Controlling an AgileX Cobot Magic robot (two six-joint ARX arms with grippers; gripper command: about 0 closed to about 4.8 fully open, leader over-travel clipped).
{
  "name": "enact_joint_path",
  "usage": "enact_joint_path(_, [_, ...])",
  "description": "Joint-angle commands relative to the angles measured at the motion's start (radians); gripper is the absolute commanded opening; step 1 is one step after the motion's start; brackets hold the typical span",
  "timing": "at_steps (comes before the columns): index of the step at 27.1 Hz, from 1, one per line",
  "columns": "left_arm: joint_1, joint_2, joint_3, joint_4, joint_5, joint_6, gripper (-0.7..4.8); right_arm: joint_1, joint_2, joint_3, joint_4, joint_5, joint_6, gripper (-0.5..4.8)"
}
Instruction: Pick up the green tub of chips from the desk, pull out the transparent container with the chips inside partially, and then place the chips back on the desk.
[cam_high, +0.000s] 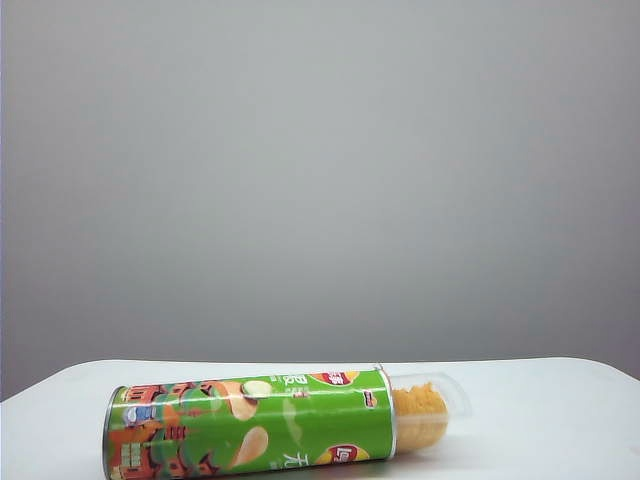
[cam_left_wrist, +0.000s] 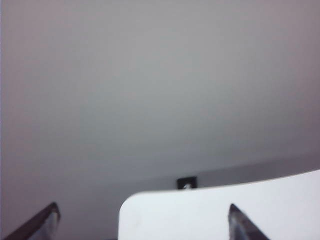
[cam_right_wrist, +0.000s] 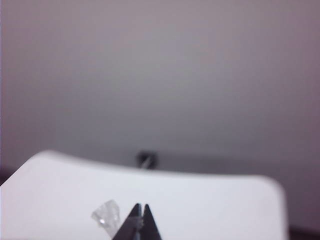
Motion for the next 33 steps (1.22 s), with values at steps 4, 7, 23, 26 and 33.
enact_joint_path(4, [0.001, -0.145, -0.120, 0.043, -0.025, -0.083, 4.25, 0.002, -0.251, -0.129, 0.126, 0.119, -0.004, -0.06])
enact_joint_path(7, [0.001, -0.212, -0.199, 0.072, -0.024, -0.105, 4.25, 0.002, -0.313, -0.185, 0.117, 0.128, 0.001, -0.06])
enact_joint_path(23, [0.001, -0.253, -0.364, 0.129, 0.043, -0.061, 4.13, 0.004, -0.344, -0.533, 0.304, 0.168, 0.082, -0.06])
enact_joint_path(26, [0.001, -0.253, -0.364, 0.089, 0.044, -0.059, 2.99, 0.003, -0.344, -0.560, 0.278, 0.169, 0.082, -0.06])
enact_joint_path(33, [0.001, -0.253, -0.364, -0.048, 0.043, 0.018, 0.11, 0.002, -0.343, -0.559, 0.214, 0.168, 0.040, -0.05])
